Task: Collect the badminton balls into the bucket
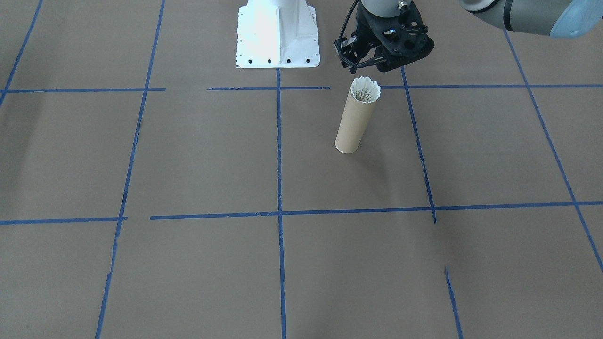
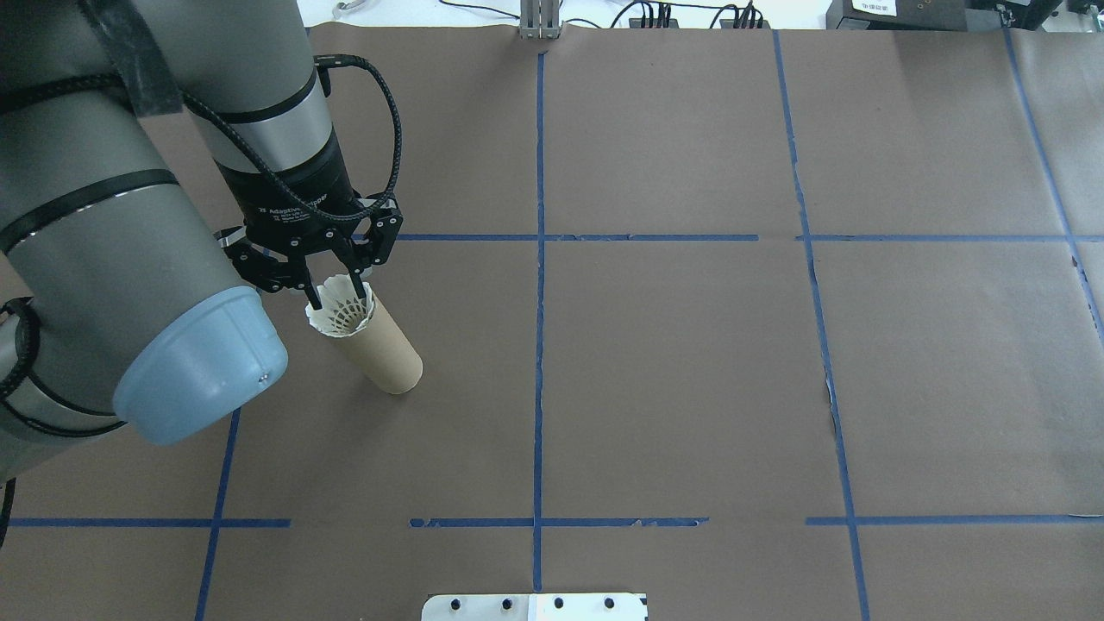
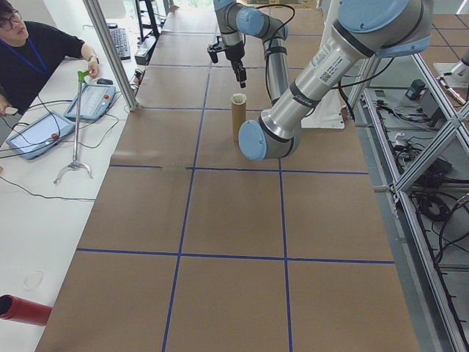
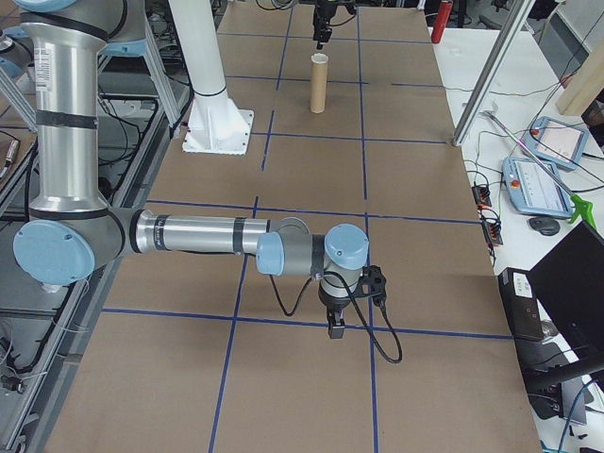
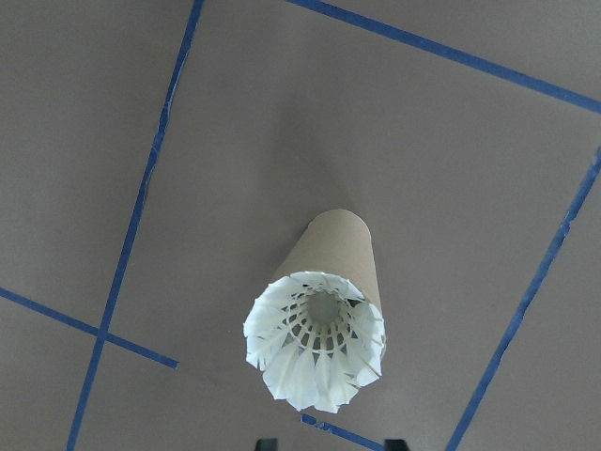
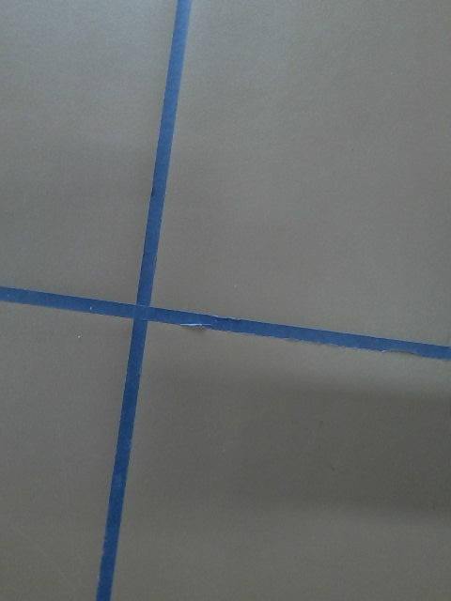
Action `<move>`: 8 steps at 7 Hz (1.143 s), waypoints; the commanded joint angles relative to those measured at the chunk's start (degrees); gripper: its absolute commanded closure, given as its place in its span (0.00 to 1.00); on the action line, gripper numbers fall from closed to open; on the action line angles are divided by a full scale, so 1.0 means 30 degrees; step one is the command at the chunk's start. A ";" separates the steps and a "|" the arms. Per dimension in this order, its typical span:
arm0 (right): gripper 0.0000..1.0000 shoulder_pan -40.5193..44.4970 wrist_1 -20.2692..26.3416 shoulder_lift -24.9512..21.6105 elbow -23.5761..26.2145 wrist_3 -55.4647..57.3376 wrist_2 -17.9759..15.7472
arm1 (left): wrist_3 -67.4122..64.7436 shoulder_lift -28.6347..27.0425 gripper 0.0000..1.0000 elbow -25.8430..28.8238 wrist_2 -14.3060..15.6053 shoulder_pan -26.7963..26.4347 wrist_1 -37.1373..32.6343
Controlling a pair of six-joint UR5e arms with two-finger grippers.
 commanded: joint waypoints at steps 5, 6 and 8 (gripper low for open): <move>0.00 0.0000 0.0000 0.0000 -0.0014 -0.0029 0.0000 | 1.9508 0.8469 0.00 0.3280 -0.0335 -1.1460 -0.8798; 0.00 0.0000 0.0000 0.0000 -0.0014 0.0000 0.0000 | 2.2000 0.9936 0.00 0.5242 -0.0335 -1.3245 -1.1085; 0.00 0.0000 0.0000 0.0000 -0.0014 -0.0029 0.0000 | 2.4046 1.2197 0.00 0.8850 -0.0683 -1.4725 -1.4172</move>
